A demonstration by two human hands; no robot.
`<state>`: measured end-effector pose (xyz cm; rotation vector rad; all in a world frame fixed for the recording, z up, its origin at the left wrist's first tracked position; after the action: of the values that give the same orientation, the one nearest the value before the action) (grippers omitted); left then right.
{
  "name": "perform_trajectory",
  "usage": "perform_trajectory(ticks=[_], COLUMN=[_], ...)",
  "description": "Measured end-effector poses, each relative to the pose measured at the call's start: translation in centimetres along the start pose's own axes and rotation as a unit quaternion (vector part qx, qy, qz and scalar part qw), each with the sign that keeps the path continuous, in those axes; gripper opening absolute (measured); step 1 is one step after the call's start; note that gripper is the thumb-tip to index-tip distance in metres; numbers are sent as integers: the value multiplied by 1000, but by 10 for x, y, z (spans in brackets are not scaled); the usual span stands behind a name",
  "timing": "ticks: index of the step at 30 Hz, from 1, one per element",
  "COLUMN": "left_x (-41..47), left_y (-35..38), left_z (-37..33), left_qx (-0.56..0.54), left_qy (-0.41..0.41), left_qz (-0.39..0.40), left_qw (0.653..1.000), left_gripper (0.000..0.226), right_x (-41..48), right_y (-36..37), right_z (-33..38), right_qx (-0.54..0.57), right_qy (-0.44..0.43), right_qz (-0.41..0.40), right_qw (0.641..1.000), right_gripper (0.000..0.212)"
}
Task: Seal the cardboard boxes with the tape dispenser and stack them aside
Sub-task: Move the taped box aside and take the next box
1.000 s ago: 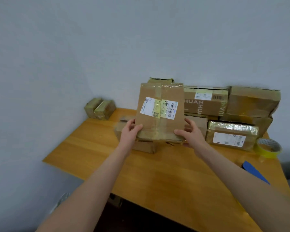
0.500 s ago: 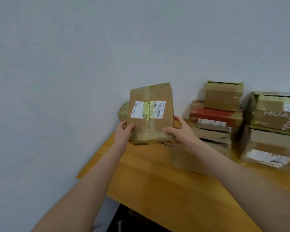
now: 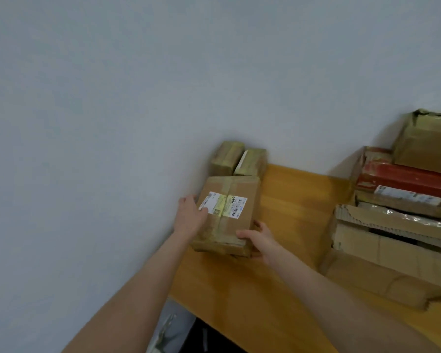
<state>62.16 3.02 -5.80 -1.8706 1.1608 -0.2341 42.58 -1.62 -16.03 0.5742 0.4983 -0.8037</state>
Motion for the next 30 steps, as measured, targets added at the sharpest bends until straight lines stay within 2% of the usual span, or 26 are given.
perform_trajectory(ticks=[5, 9, 13, 17, 21, 26, 28, 30], left_x=[24, 47, 65, 78, 71, 36, 18, 1], left_y=[8, 15, 27, 46, 78, 135, 157, 176], left_z=[7, 9, -2, -26, -72, -141, -163, -178], left_qx=[10, 23, 40, 30, 17, -5, -32, -74], left_qy=[17, 31, 63, 94, 150, 221, 243, 244], left_qz=[31, 65, 102, 130, 165, 238, 263, 292], left_qw=[999, 997, 992, 987, 975, 946, 933, 922], left_gripper=[50, 49, 48, 46, 45, 49, 54, 63], right_x=[39, 65, 74, 48, -15, -112, -153, -190], right_y=[20, 33, 36, 4, -43, -103, -133, -169], right_z=[-2, 9, 27, 68, 104, 127, 125, 113], right_qx=[9, -78, -174, -309, -386, -412, -409, -375], right_qy=[9, 8, 0, -48, -83, -128, -125, -101], right_qz=[-28, -9, -8, -150, -284, -429, -490, -547], right_qw=[1000, 997, 985, 938, 874, 794, 760, 742], right_gripper=[83, 70, 66, 49, 35, 41, 45, 49])
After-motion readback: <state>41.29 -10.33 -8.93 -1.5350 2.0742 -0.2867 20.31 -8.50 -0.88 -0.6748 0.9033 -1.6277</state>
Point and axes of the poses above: each hand's wrist, its own x-axis towards the middle knuckle, its own y-axis out of the palm, z = x × y, the point moved 8 cm from there along x, towards the middle knuckle, and after that the axes turned 14 degrees about z, right-handed, at the moved point
